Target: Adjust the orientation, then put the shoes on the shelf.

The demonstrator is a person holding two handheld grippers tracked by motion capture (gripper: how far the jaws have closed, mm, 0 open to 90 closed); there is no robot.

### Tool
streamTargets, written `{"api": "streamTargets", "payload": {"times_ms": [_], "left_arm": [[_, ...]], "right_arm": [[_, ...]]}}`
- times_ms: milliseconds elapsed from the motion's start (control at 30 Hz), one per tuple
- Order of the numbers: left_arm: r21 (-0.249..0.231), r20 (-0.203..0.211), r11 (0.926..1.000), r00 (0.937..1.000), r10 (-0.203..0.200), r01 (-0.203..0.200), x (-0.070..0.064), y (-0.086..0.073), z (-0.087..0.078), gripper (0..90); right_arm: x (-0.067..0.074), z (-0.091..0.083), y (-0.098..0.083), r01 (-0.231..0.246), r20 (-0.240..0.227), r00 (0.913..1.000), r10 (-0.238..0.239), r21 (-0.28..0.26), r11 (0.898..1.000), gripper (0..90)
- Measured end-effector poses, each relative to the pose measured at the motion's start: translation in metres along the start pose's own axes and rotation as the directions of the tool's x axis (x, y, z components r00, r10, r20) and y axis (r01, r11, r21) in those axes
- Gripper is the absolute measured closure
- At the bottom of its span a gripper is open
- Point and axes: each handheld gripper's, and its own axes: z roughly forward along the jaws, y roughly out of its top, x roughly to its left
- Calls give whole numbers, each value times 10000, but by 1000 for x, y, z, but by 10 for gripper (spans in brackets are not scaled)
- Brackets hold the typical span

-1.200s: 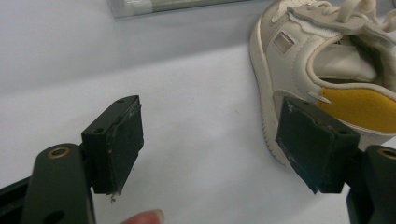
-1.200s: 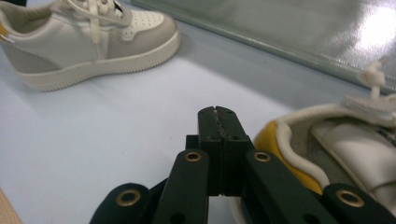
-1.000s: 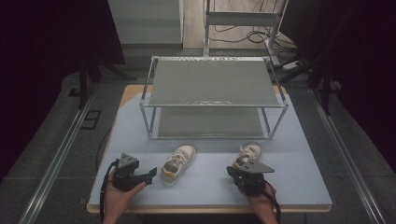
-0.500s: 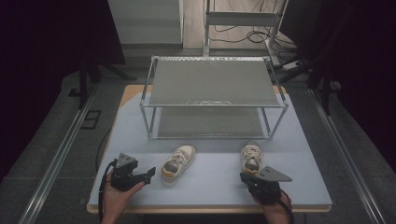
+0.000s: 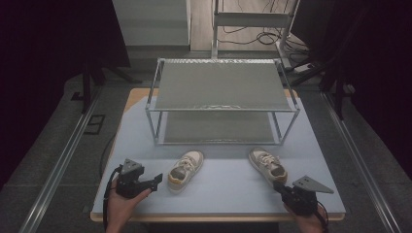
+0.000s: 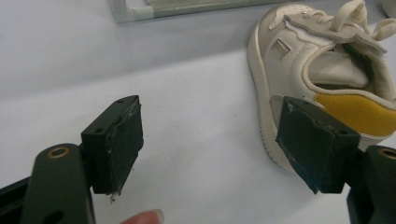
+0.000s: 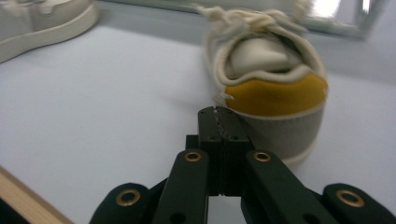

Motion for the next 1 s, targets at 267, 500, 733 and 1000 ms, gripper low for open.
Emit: {"api": "streamTargets", "payload": {"times_ms": [267, 500, 733, 1000], "left_arm": [[6, 70, 9999, 9999, 131, -131, -4, 1, 0, 226], [-186, 319, 9996, 9992, 237, -232, -11, 7, -12, 225], [21, 542, 9975, 9960, 705, -708, -26, 20, -14, 218], [465, 796, 9911, 9895, 1205, -1245, -40, 37, -3, 217]], "right_arm": [[-7, -7, 2, -229, -588, 9980, 222, -126, 9997, 798], [1, -22, 17, 238, -802, 9964, -290, -649, 9976, 540], [-12, -25, 36, 615, -405, 9972, -634, -480, 9970, 365], [-32, -14, 46, 388, -421, 9984, -388, -22, 9992, 302]]}}
